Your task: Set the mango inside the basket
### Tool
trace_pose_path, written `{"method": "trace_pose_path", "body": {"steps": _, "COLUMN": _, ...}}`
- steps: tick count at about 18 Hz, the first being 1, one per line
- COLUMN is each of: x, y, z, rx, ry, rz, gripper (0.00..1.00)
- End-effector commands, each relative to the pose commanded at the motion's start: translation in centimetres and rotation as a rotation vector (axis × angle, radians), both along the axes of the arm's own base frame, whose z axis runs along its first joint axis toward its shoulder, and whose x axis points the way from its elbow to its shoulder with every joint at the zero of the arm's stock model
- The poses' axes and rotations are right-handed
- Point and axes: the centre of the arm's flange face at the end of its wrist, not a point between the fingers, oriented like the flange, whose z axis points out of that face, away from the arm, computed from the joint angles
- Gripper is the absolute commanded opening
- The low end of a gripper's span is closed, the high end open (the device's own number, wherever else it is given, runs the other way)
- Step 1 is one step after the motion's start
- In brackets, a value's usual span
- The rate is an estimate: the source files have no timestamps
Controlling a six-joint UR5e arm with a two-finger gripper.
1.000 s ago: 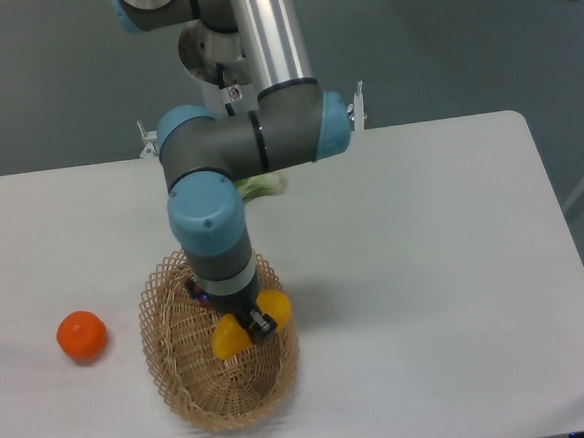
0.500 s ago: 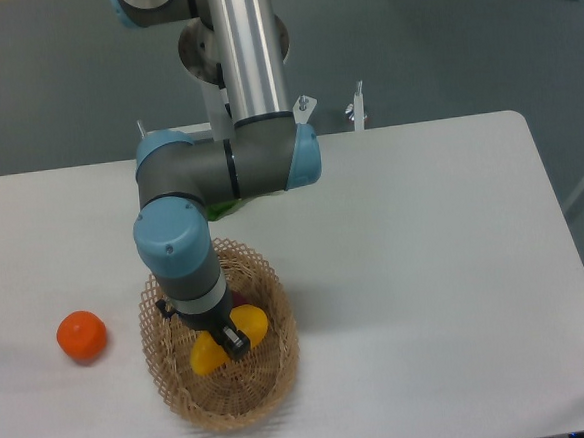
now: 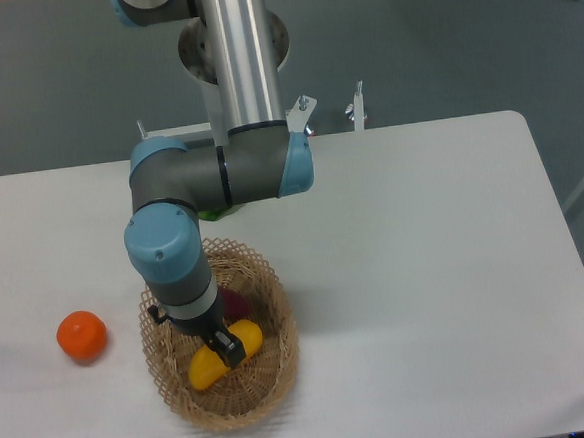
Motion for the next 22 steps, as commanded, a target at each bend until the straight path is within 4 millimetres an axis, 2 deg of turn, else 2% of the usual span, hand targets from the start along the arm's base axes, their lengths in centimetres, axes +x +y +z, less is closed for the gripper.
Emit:
{"method": "trace_pose_path", "body": {"steps": 3, "x": -1.5, "y": -0.1, "z": 1.4, "rx": 0.022, "ry": 0.016, "rz": 0.005, "gripper": 1.0}}
{"method": "trace_pose_path", "body": {"steps": 5, "x": -3.7, "y": -0.1, "z": 2.5, "rx": 0.04, "ry": 0.028, "rz": 0.031, "gripper": 1.0}}
{"method": "trace_pose_path", "body": {"steps": 6, "x": -6.5, "y": -0.6, "z": 3.2, "rx": 0.047, "ry": 0.043, "rz": 0.047, "gripper": 1.0}}
{"method": "trace_pose_path", "body": {"steps": 8, "x": -8.7, "y": -1.4, "z": 3.8, "rx": 0.053, "ry": 0.05, "rz": 0.055, "gripper": 1.0}}
{"method": "trace_pose_path", "body": {"steps": 11, "x": -12.0, "y": -3.1, "z": 5.0, "rx": 0.059, "ry": 0.069, "rz": 0.063, "gripper": 1.0}}
{"method": "trace_pose_path", "body": {"steps": 16, "x": -15.7, "y": -5.9, "z": 6.0, "rx": 0.035, "ry": 0.074, "rz": 0.076, "gripper": 1.0}}
{"method": "trace_pose_path", "body": {"steps": 19, "x": -18.9, "y": -8.6, "z": 6.9, "rx": 0.006, "ry": 0.057, "rz": 0.071, "gripper": 1.0}}
{"method": "trace_pose_path", "body": {"steps": 22, "x": -20.9, "y": -10.7, "z": 6.8, "rx": -0.04, "ry": 0.019, "rz": 0.064, "gripper": 1.0}}
